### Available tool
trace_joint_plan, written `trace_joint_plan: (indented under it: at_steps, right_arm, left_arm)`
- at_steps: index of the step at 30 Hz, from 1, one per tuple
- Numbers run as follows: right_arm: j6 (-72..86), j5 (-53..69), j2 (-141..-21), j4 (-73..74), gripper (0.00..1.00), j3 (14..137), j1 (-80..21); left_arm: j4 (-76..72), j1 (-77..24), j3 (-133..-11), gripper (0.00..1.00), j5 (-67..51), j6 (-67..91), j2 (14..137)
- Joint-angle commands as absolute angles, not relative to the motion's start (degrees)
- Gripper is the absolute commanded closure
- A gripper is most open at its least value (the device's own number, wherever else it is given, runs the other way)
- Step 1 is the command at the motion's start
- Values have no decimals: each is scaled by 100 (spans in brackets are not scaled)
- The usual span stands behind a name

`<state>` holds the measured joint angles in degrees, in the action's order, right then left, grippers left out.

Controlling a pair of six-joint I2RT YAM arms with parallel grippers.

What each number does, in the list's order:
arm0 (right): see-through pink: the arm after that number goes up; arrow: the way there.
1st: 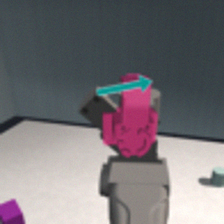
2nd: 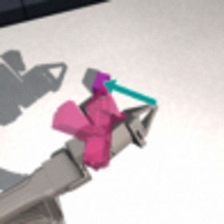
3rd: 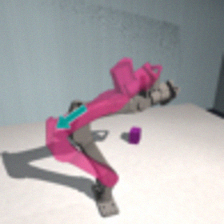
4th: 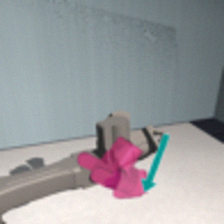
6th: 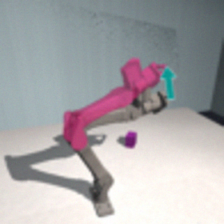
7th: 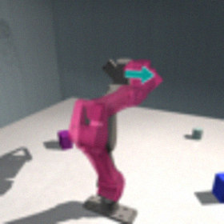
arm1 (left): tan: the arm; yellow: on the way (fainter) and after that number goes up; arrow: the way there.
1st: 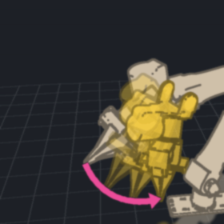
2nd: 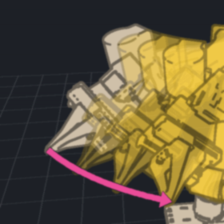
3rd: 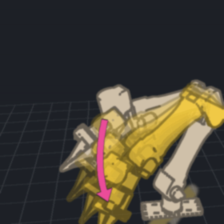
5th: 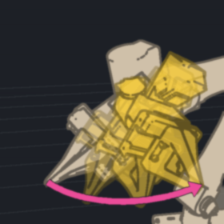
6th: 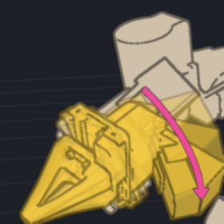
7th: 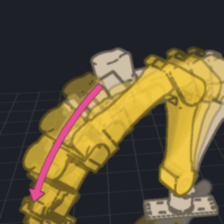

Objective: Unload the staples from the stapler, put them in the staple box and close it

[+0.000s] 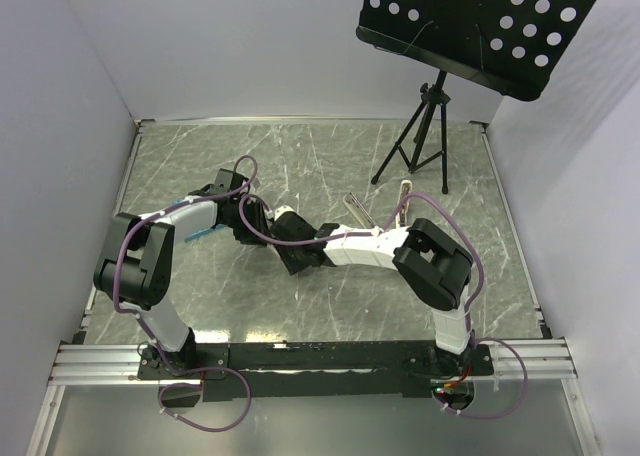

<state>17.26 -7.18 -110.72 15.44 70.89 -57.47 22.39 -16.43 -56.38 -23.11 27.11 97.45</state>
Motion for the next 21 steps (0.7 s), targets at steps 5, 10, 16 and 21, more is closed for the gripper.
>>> trace_joint_plan:
  at_steps: [5, 10, 16, 21]
  right_arm:
    - [1811, -633, -11091, 1301, 59, 7233, -5783]
    - [1670, -571, -11188, 1170, 59, 7216, -5783]
    - [1477, -474, -11109, 888, 59, 6979, -5783]
    - [1345, -623, -11136, 914, 59, 6943, -5740]
  left_arm:
    - [2276, -1661, -5809, 66, -2443, 2698, 9712]
    - [2285, -1687, -5809, 66, -2417, 2689, 9703]
    - [2294, -1696, -5818, 66, -2435, 2698, 9712]
    - [2285, -1705, -5810, 66, -2496, 2663, 9721]
